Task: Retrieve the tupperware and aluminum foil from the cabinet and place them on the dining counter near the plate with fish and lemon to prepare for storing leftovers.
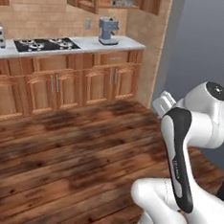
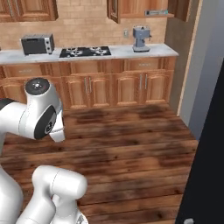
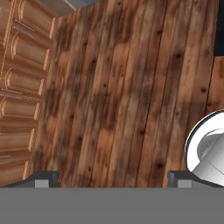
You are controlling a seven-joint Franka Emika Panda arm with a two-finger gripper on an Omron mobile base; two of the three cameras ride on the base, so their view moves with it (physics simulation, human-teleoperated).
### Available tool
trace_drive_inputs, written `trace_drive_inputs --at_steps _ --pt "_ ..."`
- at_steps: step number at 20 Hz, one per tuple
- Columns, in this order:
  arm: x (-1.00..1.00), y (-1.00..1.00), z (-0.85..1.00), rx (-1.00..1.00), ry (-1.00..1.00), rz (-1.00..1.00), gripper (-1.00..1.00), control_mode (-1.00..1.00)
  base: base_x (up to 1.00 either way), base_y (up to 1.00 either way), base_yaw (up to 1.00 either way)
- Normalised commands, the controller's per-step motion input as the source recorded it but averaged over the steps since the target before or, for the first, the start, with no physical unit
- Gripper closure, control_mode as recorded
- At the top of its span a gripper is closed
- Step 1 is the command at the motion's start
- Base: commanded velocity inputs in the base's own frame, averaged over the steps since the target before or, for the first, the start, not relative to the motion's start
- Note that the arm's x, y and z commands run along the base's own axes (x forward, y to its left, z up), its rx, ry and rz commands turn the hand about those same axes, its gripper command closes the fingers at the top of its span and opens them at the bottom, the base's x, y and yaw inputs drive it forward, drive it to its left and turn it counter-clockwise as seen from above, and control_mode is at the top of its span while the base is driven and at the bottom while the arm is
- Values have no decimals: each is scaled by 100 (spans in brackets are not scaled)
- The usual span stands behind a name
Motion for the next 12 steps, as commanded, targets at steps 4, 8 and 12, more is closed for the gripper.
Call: trace_drive_inputs --at_steps 4,8,12 --pt "0 0 0 0 0 0 -100 100 100 -26 1" --pt "0 0 0 0 0 0 -100 100 100 -40 4" --pt "0 0 0 0 0 0 -100 100 100 -50 3"
